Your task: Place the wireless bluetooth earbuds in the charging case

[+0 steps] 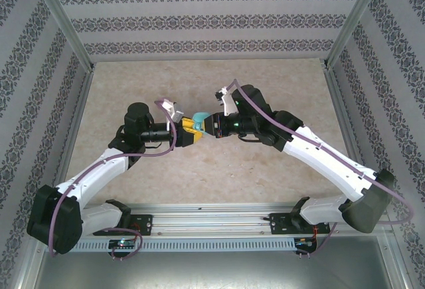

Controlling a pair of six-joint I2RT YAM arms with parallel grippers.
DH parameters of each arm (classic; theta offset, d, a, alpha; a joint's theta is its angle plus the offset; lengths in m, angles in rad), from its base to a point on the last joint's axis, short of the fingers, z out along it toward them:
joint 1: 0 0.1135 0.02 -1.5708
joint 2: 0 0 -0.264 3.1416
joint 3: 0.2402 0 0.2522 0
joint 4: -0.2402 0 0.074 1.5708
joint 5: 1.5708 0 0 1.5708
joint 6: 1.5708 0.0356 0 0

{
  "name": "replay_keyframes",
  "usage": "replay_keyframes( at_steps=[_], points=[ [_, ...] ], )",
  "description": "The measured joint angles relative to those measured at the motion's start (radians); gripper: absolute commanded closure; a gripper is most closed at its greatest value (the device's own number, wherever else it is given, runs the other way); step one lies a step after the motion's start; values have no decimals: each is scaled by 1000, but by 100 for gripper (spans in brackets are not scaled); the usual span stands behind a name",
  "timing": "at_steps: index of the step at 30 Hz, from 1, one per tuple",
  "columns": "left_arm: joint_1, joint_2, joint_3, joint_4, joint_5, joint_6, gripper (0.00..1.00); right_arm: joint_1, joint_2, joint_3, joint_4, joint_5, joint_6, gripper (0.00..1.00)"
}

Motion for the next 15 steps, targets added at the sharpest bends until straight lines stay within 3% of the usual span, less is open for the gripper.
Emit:
replay_keyframes(
  at_steps=[15],
  points=[
    [0,0,0,15,0,-11,81,-22,4,-2,-15,8,-4,84]
  ],
)
